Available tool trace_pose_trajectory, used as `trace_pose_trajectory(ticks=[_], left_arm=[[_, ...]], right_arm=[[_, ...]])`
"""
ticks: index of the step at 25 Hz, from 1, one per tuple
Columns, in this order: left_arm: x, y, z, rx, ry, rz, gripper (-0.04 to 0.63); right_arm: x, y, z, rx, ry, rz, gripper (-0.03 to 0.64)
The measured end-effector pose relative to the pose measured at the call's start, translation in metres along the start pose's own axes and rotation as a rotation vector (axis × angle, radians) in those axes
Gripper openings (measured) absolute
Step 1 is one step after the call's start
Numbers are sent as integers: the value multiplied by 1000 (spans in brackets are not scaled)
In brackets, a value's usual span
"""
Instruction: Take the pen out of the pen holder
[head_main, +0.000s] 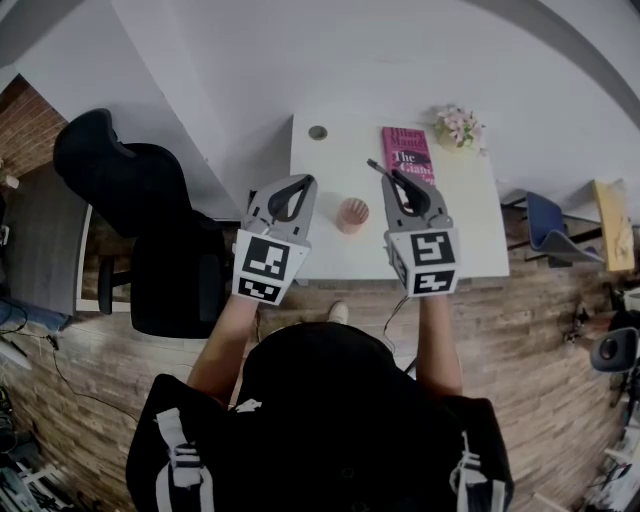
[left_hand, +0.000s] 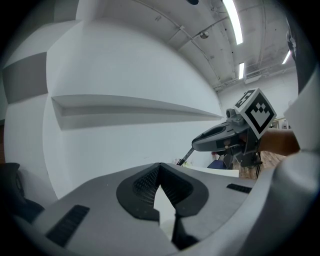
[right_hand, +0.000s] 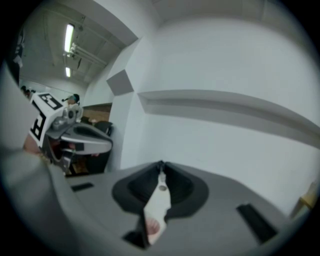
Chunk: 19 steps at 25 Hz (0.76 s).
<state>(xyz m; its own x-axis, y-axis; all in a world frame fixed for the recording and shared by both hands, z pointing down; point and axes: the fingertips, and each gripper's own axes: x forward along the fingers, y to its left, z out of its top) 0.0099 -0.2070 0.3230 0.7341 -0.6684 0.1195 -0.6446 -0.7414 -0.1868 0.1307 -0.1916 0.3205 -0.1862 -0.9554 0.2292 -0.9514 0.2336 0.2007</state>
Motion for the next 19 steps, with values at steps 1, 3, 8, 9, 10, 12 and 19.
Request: trace_pose_trajectory(ticks=[1, 3, 8, 9, 10, 12, 19], left_arm=[[0, -1, 0, 0, 1, 0, 15], [0, -2, -2, -4, 3, -1, 15], [-2, -2, -6, -31, 11, -2, 15], [-2, -2, -6, -31, 13, -2, 15], [-1, -3, -7, -31, 14, -2, 15], [-1, -4, -7, -31, 17, -3, 15], [-2, -5, -6, -26, 16, 0, 15]], right_arm=[[0, 0, 0, -1, 0, 0, 66], [0, 0, -2, -4, 3, 1, 66], [2, 2, -6, -15, 17, 1, 66], [2, 2, -6, -18, 19, 0, 66], [3, 1, -7, -20, 21, -2, 66], [2, 0, -8, -20, 22, -3, 66], [-2, 0, -9, -17, 19, 1, 66]])
